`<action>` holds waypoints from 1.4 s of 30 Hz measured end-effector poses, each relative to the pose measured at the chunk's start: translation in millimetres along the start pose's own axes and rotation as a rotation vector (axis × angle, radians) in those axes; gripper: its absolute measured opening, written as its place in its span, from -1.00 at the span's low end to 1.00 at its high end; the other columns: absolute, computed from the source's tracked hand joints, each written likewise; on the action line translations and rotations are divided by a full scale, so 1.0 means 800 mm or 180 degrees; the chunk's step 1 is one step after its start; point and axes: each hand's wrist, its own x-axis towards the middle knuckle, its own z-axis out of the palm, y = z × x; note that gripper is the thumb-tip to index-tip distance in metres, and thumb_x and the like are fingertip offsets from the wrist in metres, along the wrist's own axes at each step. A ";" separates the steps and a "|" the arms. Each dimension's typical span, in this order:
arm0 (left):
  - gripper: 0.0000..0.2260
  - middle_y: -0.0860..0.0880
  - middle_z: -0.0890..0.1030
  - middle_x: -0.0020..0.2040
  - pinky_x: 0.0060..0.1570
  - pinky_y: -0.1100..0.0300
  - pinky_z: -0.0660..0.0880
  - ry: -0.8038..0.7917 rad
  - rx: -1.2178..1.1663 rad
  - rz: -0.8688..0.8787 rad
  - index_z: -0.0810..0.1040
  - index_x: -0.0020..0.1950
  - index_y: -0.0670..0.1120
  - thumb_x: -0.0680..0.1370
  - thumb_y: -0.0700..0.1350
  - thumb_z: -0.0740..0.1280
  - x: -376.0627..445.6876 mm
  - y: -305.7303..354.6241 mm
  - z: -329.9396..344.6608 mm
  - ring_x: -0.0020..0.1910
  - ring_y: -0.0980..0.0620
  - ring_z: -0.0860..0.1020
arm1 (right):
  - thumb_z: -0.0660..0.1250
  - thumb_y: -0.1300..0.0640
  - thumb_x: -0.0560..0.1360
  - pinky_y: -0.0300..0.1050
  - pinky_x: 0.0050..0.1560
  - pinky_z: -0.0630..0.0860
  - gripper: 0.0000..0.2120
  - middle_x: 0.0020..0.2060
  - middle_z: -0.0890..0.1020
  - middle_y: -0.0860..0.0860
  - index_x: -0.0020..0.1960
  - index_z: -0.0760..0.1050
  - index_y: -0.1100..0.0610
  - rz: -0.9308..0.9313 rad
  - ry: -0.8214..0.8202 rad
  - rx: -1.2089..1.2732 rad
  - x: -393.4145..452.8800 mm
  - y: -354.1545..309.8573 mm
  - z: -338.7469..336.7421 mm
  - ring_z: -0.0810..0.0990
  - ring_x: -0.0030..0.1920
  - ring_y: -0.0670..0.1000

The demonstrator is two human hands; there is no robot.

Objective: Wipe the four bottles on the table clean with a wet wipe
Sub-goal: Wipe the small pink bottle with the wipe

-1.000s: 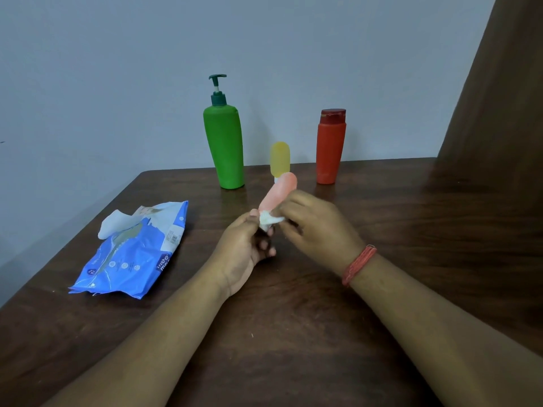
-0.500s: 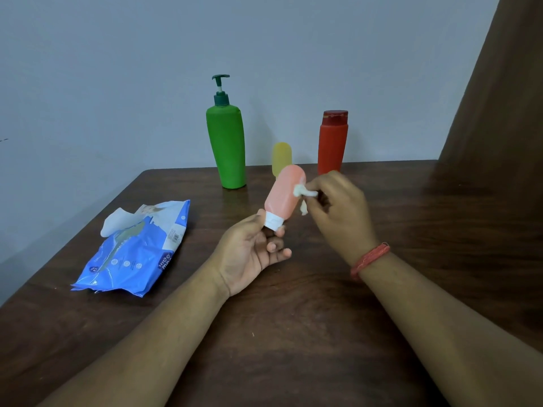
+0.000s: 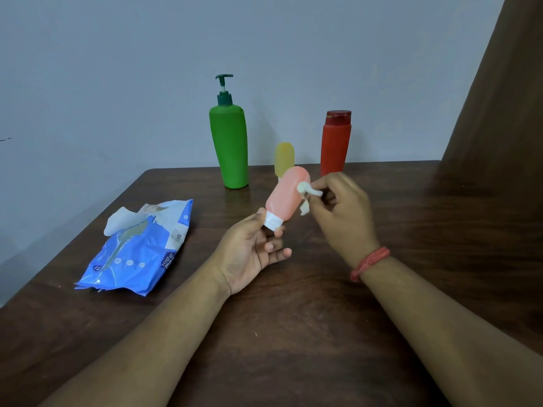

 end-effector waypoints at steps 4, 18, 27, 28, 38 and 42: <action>-0.64 -0.02 0.40 -0.22 -0.16 0.09 0.58 0.0051 0.0005 0.0048 0.49 0.30 -0.16 0.70 0.01 0.06 0.001 0.002 -0.001 -0.39 0.13 0.27 | 0.43 0.20 0.54 -0.16 -0.12 0.59 -0.91 -0.15 0.65 -0.04 -0.08 0.55 0.05 0.0791 -0.0225 0.0993 -0.004 -0.005 0.011 0.64 -0.10 -0.03; -0.80 -0.10 0.52 0.05 0.00 0.07 0.63 0.0610 0.1488 0.0442 0.58 0.20 -0.17 0.63 -0.11 0.33 0.003 -0.007 -0.002 -0.12 0.07 0.57 | 0.45 0.16 0.53 -0.11 -0.04 0.65 -0.89 -0.11 0.65 -0.07 -0.01 0.57 -0.01 0.1026 -0.0325 0.1241 -0.002 -0.005 0.009 0.65 -0.06 -0.07; -0.85 0.00 0.65 0.04 0.12 -0.14 0.59 0.0985 0.2758 0.0657 0.54 0.10 0.01 0.60 0.04 0.36 0.001 -0.004 -0.007 -0.11 0.02 0.68 | 0.45 0.22 0.52 -0.30 -0.10 0.55 -0.85 -0.01 0.54 -0.12 0.06 0.60 0.07 0.0077 -0.0345 0.0017 -0.003 0.000 0.009 0.54 -0.06 -0.16; -0.84 0.01 0.65 0.06 0.11 -0.10 0.59 0.0990 0.2819 0.0651 0.53 0.12 0.01 0.61 0.05 0.35 0.001 -0.004 -0.006 -0.14 0.03 0.68 | 0.46 0.20 0.52 -0.31 -0.09 0.54 -0.86 0.00 0.52 -0.10 0.06 0.61 0.09 0.0039 -0.0315 -0.0037 -0.002 0.001 0.009 0.54 -0.06 -0.15; -0.85 0.01 0.64 0.02 -0.09 0.14 0.52 0.1066 0.2819 0.0645 0.52 0.11 0.01 0.62 0.05 0.32 0.002 -0.006 -0.006 -0.26 0.12 0.63 | 0.32 0.20 0.61 -0.25 -0.18 0.61 -0.78 -0.05 0.66 -0.13 0.03 0.51 -0.15 0.1190 0.0199 0.1533 0.008 -0.005 0.000 0.67 -0.03 -0.15; -0.83 0.04 0.62 0.05 -0.05 0.11 0.54 0.0998 0.2973 0.0638 0.52 0.12 0.03 0.62 0.08 0.32 0.002 -0.007 -0.006 -0.23 0.12 0.63 | 0.39 0.14 0.57 -0.32 -0.13 0.56 -0.87 -0.12 0.57 -0.18 0.05 0.54 -0.06 0.0792 0.0295 0.0613 0.008 0.002 -0.001 0.56 -0.11 -0.22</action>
